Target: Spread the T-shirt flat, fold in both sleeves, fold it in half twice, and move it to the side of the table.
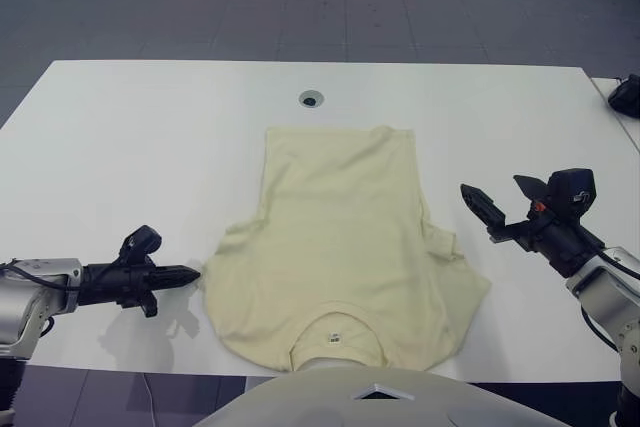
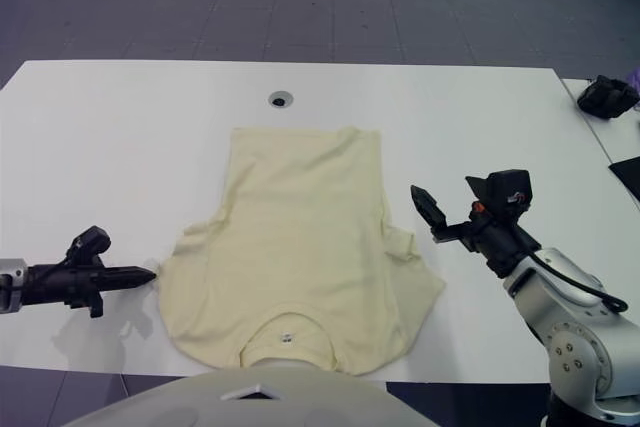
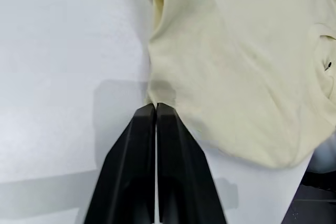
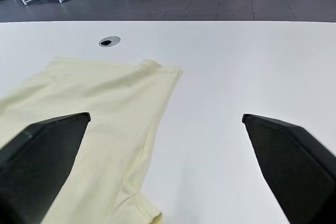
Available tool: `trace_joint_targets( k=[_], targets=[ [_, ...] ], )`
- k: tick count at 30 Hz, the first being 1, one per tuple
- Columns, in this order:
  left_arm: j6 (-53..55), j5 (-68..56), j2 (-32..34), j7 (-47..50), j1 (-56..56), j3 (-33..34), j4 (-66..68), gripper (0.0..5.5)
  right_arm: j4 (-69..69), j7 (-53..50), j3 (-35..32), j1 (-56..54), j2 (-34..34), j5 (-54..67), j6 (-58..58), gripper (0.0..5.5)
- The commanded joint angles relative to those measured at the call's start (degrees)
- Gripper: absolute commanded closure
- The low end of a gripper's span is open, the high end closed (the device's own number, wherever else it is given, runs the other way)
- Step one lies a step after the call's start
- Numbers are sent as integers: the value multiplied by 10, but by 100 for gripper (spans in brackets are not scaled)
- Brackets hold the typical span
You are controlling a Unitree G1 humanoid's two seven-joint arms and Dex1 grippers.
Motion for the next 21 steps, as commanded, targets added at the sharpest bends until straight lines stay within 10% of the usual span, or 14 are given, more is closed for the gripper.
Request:
trace_joint_targets(
  k=[1,11,21],
  targets=[
    [-9,30,-6,37,-39,-7,44,548,3,0,1,-6,-8,0,0,10],
    [-48,106,-31,106,-206,-53,194,548,13,1,9,-23,-13,-5,-3,10],
    [-17,81,30,20,-182,-49,66,548,-1,-10,9,-5,1,-5,-7,10]
  ],
)
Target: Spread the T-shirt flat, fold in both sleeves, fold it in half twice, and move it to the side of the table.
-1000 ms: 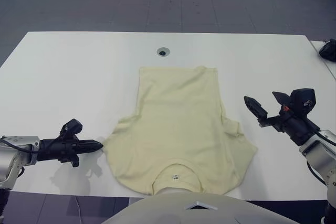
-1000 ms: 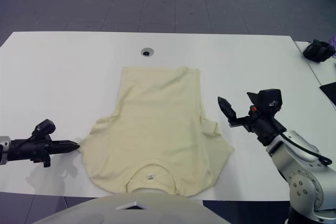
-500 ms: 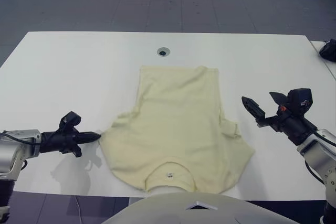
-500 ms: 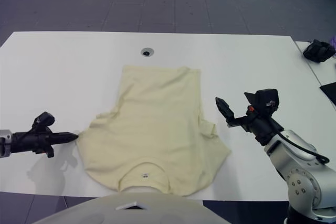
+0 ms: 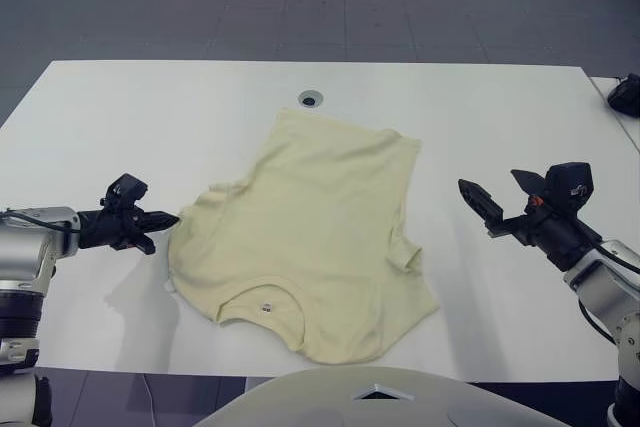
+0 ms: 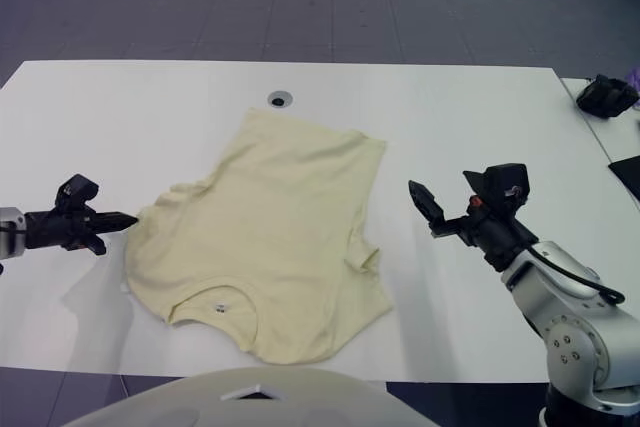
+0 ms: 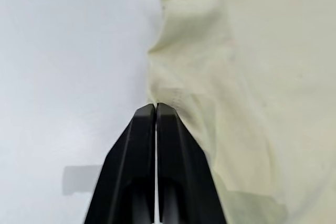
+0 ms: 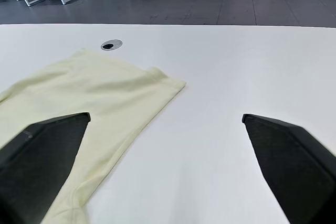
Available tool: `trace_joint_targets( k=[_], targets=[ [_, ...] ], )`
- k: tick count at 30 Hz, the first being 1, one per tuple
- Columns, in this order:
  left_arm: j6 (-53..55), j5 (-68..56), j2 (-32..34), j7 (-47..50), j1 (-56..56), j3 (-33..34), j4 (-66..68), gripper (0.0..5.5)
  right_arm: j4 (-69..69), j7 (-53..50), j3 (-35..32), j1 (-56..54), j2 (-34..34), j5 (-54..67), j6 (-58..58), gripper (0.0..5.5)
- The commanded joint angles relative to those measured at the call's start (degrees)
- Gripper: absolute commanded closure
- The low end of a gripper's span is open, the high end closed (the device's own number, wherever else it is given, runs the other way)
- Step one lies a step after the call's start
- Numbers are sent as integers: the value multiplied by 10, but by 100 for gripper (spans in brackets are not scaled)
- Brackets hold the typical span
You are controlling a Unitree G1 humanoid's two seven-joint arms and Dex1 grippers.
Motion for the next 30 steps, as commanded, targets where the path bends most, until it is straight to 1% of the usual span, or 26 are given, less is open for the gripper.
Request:
trace_joint_targets(
  k=[1,5,13,18,27,30],
  targets=[
    [12,-6,33,-23,-1,2,-51,548,-11,-8,1,12,8,-4,-6,10],
    [35,-36,41,-51,-27,-3,-108,548,-16,-16,7,16,17,-4,-10,10],
    [56,-52,13,-51,-46,-43,-166,548,-10,-18,26,6,16,-7,-18,10],
    [49,-49,-9,-51,-56,-80,-171,548,-11,-21,34,5,20,-11,-24,10],
    [54,-44,-66,-18,-65,-128,-175,548,11,-14,55,-33,9,-17,-19,10],
    [59,-45,-73,-8,-59,-133,-188,548,16,-9,60,-41,5,-18,-17,10]
  ],
)
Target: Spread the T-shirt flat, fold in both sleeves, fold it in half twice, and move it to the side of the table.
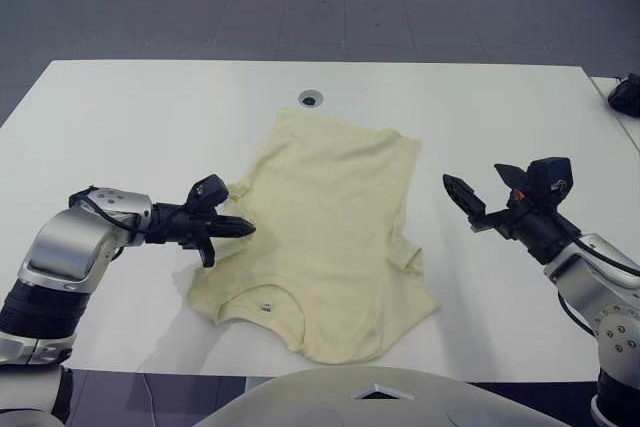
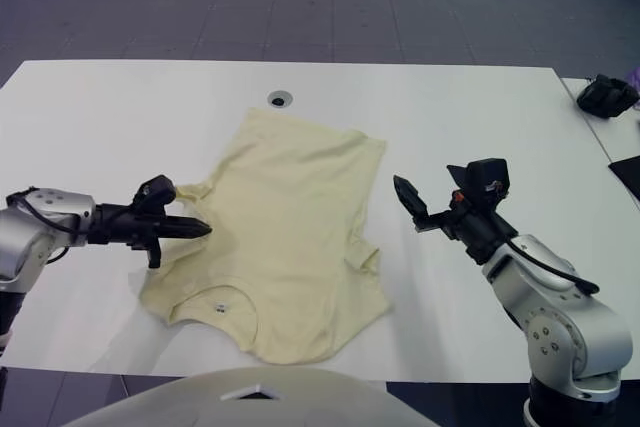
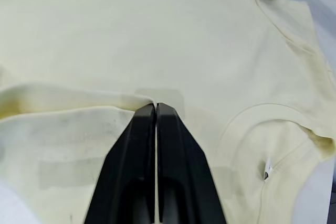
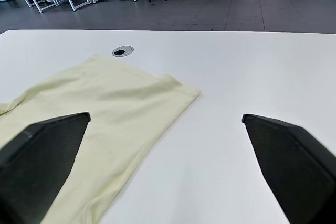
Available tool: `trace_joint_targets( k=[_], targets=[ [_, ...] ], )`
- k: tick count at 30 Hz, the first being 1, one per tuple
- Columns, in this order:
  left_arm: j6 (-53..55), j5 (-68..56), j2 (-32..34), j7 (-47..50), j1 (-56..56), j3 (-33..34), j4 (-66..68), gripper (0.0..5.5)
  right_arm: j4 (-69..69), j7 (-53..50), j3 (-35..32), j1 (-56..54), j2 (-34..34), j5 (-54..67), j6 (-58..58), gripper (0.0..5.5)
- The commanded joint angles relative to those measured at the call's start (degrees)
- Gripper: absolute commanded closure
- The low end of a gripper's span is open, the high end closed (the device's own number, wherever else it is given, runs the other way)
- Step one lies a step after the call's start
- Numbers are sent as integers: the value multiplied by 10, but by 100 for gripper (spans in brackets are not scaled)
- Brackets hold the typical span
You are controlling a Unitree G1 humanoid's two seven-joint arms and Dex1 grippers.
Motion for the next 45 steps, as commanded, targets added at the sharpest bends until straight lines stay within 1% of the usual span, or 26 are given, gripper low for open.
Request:
trace_joint_targets(
  k=[1,3,4,6,9,12,14,16,19,21,22,24,30,36,45],
  targets=[
    [5,3,-6,13,-2,-12,-19,548,5,6,4,-11,-11,-1,6,10],
    [4,1,-5,15,6,-13,-33,548,4,7,3,-8,-12,-1,9,10],
    [4,-4,-9,17,8,-8,-41,527,3,6,2,-5,-12,1,12,10],
    [21,-34,-18,18,6,12,-60,505,-1,4,-3,3,-13,8,22,10],
    [46,-96,-20,7,16,54,-101,453,-6,-6,-17,21,-13,22,51,10],
    [61,-134,-11,20,35,118,-114,394,-25,-22,-50,63,-11,71,107,10],
    [65,-135,-3,42,55,166,-105,361,-48,-32,-78,108,-11,129,152,10],
    [71,-132,-11,82,71,213,-99,327,-63,-48,-99,147,-12,193,187,10],
    [77,-120,-53,177,63,276,-75,279,-85,-71,-99,210,-32,275,227,10],
    [81,-121,-67,217,58,296,-71,249,-88,-86,-96,242,-47,318,236,10],
    [84,-124,-71,229,57,300,-72,227,-84,-97,-92,250,-52,334,235,31],
    [86,-128,-75,242,53,296,-72,199,-74,-117,-76,256,-59,354,231,54],
    [91,-131,-67,247,32,271,-64,108,-67,-165,-12,264,-63,375,202,144],
    [92,-129,-58,241,38,254,-65,16,-65,-183,14,279,-82,384,165,235],
    [91,-125,-58,244,46,252,-67,10,-52,-175,32,285,-114,376,132,394]
  ],
)
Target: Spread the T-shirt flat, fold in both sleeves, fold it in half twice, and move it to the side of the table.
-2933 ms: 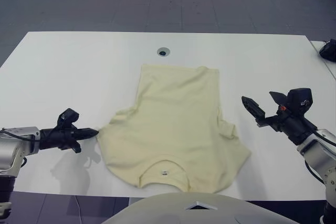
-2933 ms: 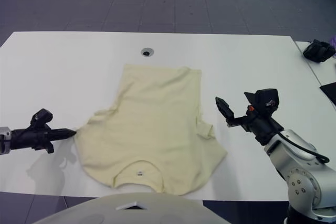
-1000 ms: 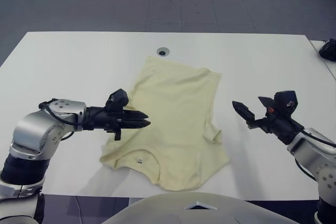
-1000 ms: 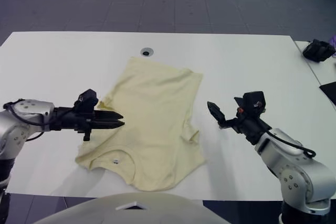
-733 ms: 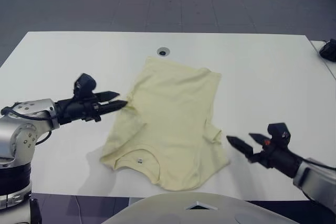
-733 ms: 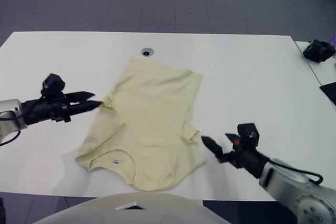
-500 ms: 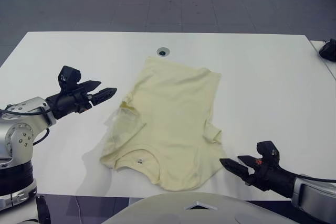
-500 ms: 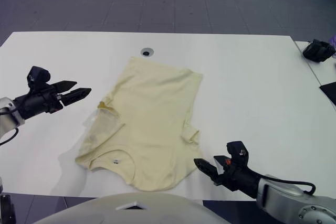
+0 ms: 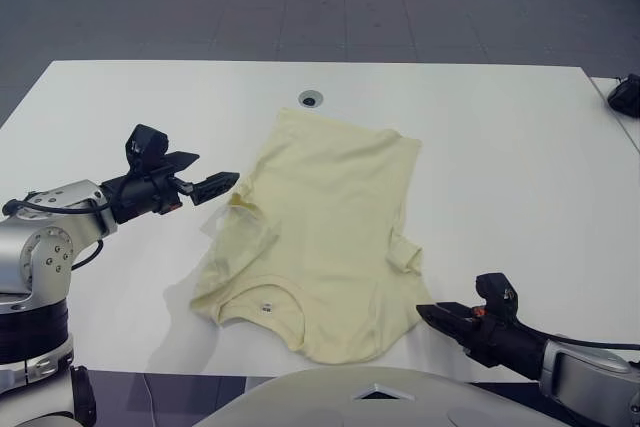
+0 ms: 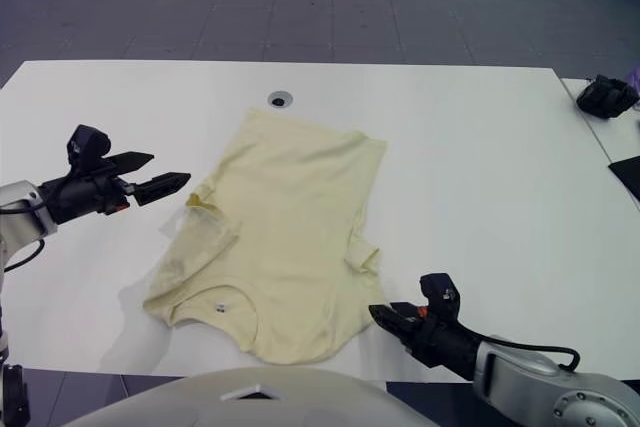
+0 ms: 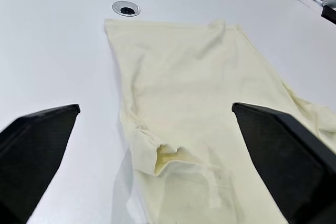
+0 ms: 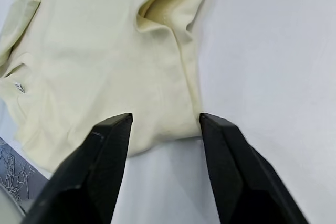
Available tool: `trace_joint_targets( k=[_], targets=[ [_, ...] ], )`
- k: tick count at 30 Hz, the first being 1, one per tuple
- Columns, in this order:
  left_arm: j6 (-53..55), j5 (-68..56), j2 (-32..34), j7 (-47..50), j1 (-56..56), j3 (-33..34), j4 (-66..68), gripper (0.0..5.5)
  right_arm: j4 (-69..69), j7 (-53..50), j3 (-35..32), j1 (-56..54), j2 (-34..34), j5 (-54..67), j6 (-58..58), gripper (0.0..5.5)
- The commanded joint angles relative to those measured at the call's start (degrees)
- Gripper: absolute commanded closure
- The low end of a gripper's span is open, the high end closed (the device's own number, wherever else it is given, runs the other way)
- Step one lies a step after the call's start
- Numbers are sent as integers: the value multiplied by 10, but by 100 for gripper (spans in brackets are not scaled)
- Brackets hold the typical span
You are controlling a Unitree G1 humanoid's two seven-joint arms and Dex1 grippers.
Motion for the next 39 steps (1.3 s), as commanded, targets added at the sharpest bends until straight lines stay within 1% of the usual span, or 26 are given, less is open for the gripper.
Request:
trace_joint_targets(
  k=[1,5,6,7,10,13,15,22,25,30,33,35,39],
  targets=[
    [2,5,9,4,7,-4,-2,10,7,-3,10,5,-19,-5,-7,408],
    [2,5,9,5,10,-5,-4,10,8,-1,16,7,-29,-11,-14,480],
    [2,5,9,6,10,-5,-5,10,9,0,18,8,-30,-14,-17,490],
    [2,5,9,6,10,-5,-4,10,12,2,21,8,-32,-17,-19,513],
    [2,6,11,5,9,-7,-3,10,21,10,29,7,-31,-32,-24,548],
    [2,7,12,4,8,-9,-1,10,37,25,36,2,-31,-53,-31,548],
    [3,7,12,5,9,-9,-1,10,56,41,26,-7,-39,-71,-38,548],
    [0,10,8,14,10,-11,-2,10,116,62,-59,-62,-99,-84,-24,548],
    [-2,9,6,18,18,-8,-6,10,114,62,-85,-72,-115,-61,-7,548],
    [-3,6,3,23,30,-3,-13,10,78,56,-108,-90,-150,7,15,548],
    [-2,1,-1,28,39,0,-22,10,59,46,-101,-115,-180,63,11,548],
    [-2,0,-4,31,42,-1,-25,10,50,36,-83,-139,-198,98,1,548],
    [-1,-1,-10,34,38,-8,-26,10,57,10,4,-219,-201,126,-21,548]
  ],
)
